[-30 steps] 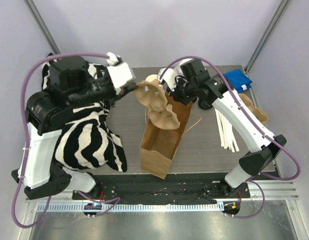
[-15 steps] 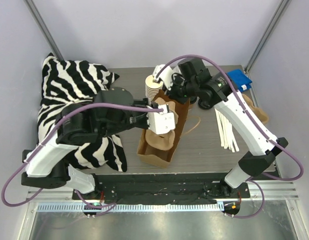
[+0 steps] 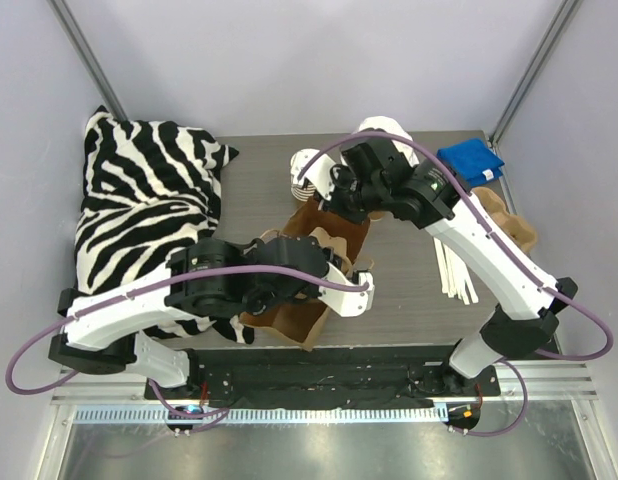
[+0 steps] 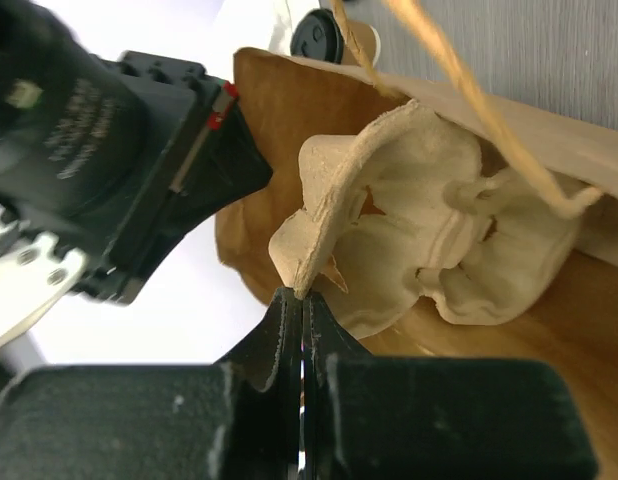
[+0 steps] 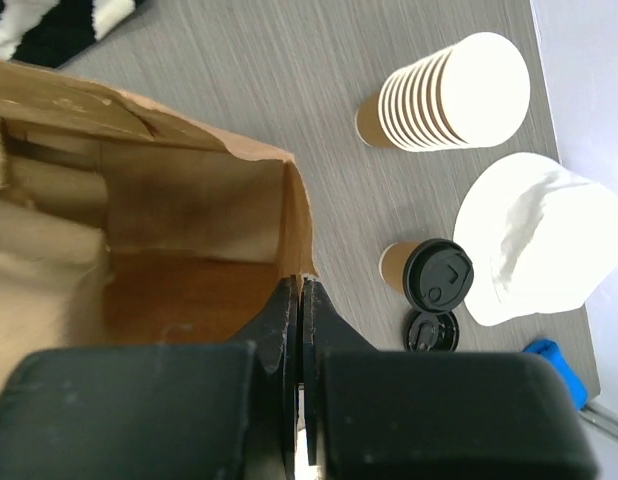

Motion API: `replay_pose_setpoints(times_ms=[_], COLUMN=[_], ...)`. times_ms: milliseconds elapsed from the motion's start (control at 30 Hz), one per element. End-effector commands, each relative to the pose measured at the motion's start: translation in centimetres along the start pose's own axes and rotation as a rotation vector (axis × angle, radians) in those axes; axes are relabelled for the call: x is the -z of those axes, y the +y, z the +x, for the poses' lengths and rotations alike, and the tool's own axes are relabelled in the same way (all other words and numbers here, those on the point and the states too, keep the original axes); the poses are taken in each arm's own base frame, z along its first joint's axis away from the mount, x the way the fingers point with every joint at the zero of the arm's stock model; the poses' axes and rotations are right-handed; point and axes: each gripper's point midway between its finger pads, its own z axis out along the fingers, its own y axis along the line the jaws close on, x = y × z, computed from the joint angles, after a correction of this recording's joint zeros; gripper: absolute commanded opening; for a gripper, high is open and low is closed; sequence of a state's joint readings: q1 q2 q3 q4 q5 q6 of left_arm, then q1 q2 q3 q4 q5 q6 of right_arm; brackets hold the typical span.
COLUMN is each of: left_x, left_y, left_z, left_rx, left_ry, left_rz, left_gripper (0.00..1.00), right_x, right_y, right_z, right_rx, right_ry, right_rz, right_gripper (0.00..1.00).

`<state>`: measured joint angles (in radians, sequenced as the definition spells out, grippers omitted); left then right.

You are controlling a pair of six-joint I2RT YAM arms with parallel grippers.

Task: Pack the takeout coffee

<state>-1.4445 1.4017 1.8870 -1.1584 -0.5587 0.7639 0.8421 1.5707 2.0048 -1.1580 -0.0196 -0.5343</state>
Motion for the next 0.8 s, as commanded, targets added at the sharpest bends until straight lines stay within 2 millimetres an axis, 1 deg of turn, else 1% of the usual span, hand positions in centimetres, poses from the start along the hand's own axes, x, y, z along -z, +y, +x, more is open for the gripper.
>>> replay_pose_setpoints(times_ms=[0,33,200,267,367,467,567,633,667,733,767], left_x=[1.3,1.2,1.0,0.7,0.6,1.2,1.9,2.3,2.7,3.3,4.0], left_y=[0.7,0.5,-0.9,-1.7,-2.1,-1.8,-1.0,-0.7,-0.1,0.3,0.8], left_z=[0.9,0.8,0.7,0.9,1.7,2.6,2.9,2.7,2.3,1.7,1.4], left_rx=[0.058,0.06,0.107,0.114,0.145,0.202,0.218,0.229,0.25,0.269,0.283], left_ry=[-0.011,-0.013,-0.04,-0.038,-0.024,-0.026,-0.039,-0.053,-0.08,-0.119,-0.151], left_rz=[-0.047,-0.04,0.003,0.027,0.038,0.038,0.013,0.01,-0.006,-0.005,-0.011], left_gripper=[0.0,0.0,0.0,0.0,0.0,0.0,0.0,0.0,0.0,0.0,0.0], right_x=[3.1,3.2,3.3,3.4,3.6,3.7,3.7,3.5,3.4,3.1,3.1], right_y=[0.6,1.2,3.0,2.8,2.9,3.1,3.4,3.7,3.7,3.8,3.8], right_z=[-2.0,-2.3,-2.4,-2.3,-2.4,-2.5,-2.6,-2.7,-2.8,-2.9,-2.9], right_rx=[0.019,0.035,0.095,0.113,0.13,0.147,0.164,0.184,0.188,0.196,0.199], right_ry=[-0.087,-0.093,-0.101,-0.092,-0.101,-0.104,-0.111,-0.114,-0.112,-0.111,-0.11], right_rz=[0.026,0.012,-0.026,0.001,0.005,0.004,0.001,-0.004,-0.001,0.0,0.0], right_gripper=[0.01,0.01,0.01,0.01,0.01,0.01,0.01,0.01,0.01,0.01,0.01])
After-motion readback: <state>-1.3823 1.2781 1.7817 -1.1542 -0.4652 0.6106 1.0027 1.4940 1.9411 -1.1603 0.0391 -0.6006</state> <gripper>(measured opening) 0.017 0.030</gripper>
